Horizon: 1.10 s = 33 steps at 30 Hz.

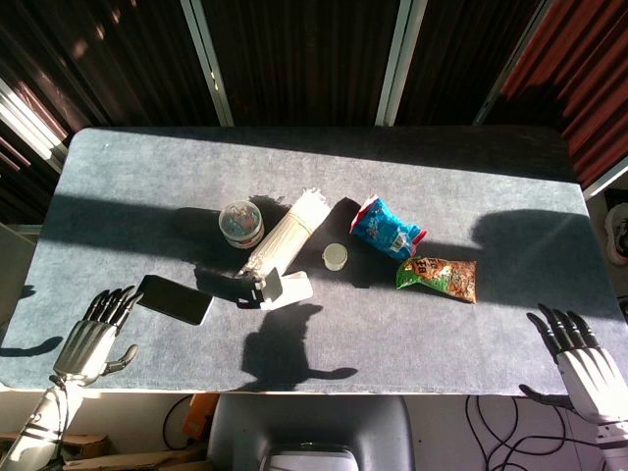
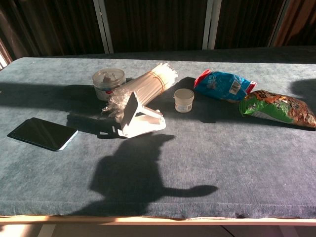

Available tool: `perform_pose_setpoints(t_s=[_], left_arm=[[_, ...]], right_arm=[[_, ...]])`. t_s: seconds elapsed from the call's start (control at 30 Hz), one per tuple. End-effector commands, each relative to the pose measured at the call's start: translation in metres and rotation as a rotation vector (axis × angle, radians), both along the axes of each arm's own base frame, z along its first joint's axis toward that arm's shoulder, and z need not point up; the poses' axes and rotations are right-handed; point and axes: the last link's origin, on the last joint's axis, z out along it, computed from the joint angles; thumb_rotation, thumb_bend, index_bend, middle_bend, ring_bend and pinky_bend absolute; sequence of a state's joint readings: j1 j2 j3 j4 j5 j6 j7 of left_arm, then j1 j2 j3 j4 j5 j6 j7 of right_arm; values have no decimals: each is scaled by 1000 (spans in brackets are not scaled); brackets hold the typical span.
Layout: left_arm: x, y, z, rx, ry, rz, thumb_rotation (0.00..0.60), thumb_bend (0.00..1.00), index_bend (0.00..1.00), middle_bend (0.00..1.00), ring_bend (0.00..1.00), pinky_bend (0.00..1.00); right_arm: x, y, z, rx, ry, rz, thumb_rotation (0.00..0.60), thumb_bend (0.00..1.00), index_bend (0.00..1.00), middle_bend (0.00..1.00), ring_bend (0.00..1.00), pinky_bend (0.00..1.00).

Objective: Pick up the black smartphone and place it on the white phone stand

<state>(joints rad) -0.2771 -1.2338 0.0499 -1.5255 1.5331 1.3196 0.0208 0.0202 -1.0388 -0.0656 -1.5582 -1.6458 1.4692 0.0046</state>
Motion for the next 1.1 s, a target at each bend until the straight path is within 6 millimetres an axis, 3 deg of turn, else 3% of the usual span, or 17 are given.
perform_pose_setpoints(t_s=[0.03, 0.23, 0.37, 0.7, 1.1], left_arm=[[0, -2, 5, 30, -12, -20, 600, 339, 0, 0, 0, 0], [2, 7, 5, 18, -37, -68, 600, 337, 0, 0, 0, 0], [6, 31, 3, -50, 37, -121, 600, 339, 0, 0, 0, 0], [22, 84, -28, -275, 164, -53, 600, 338, 0, 0, 0, 0], [34, 110, -51, -365, 269, 41, 600, 339, 0, 0, 0, 0]], right_arm=[[0, 1, 3, -11, -9, 2, 600, 109, 0, 0, 0, 0], [2, 3, 0, 0, -4, 15, 600, 110, 0, 0, 0, 0], [2, 2, -5, 17, 11, 14, 600, 110, 0, 0, 0, 0], [3, 1, -6, 16, 16, 13, 600, 110, 0, 0, 0, 0], [4, -1, -7, 24, 13, 18, 600, 110, 0, 0, 0, 0]])
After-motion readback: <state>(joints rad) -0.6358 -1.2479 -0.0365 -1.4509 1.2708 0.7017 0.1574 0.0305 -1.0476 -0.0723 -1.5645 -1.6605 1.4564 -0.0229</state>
